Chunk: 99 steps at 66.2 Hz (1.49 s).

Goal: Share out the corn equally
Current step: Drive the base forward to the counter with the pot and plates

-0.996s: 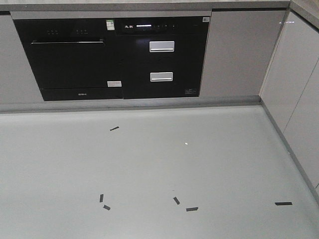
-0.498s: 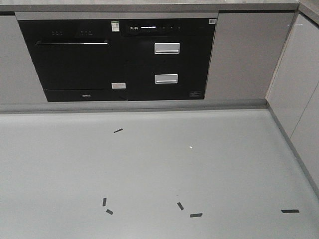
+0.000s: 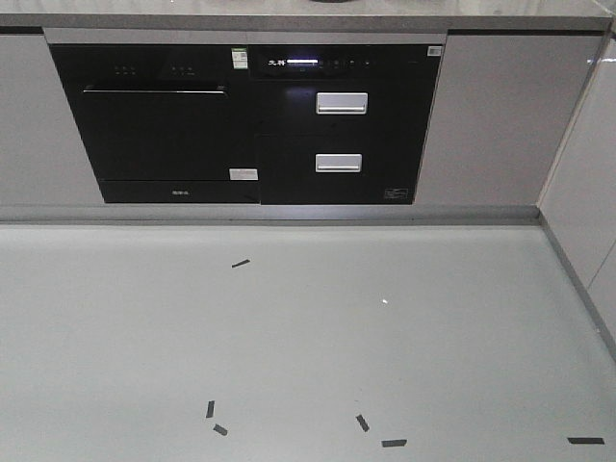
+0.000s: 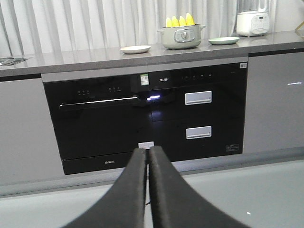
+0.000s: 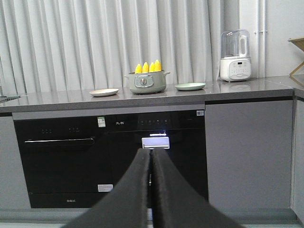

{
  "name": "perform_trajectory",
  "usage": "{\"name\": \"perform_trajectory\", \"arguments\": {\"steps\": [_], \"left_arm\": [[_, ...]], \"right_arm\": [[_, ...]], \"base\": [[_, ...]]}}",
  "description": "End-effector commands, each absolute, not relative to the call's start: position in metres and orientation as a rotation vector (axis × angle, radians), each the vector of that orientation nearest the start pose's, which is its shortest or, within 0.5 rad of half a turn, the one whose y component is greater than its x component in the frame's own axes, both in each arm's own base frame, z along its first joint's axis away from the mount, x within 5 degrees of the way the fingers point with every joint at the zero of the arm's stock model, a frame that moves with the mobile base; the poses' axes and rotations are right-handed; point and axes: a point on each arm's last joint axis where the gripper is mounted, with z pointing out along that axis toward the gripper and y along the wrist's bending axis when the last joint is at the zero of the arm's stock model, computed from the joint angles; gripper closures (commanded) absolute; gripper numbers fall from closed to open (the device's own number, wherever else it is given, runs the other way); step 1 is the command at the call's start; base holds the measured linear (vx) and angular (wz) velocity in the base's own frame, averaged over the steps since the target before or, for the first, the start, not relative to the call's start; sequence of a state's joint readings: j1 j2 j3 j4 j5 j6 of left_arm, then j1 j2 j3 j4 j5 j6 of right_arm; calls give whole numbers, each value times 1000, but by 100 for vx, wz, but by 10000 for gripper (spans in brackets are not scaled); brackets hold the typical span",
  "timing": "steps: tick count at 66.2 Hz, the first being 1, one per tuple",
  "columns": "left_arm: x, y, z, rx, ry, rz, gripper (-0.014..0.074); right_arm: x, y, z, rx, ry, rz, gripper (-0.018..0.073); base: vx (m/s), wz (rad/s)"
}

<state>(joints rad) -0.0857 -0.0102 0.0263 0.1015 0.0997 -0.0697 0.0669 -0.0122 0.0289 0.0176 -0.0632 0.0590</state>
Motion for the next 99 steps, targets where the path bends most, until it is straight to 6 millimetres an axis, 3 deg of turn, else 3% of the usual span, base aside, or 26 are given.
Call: {"name": "perform_trajectory", "arguments": {"steps": [1,99], "left_arm": [[56,-5,199,73,1516,-60,603],[56,-5,199,73,1516,-60,603]], "right_arm": [[55,3,214,7,1372,109,570],[55,3,214,7,1372,109,570]], "base": [[12,7],[8,-6]]}}
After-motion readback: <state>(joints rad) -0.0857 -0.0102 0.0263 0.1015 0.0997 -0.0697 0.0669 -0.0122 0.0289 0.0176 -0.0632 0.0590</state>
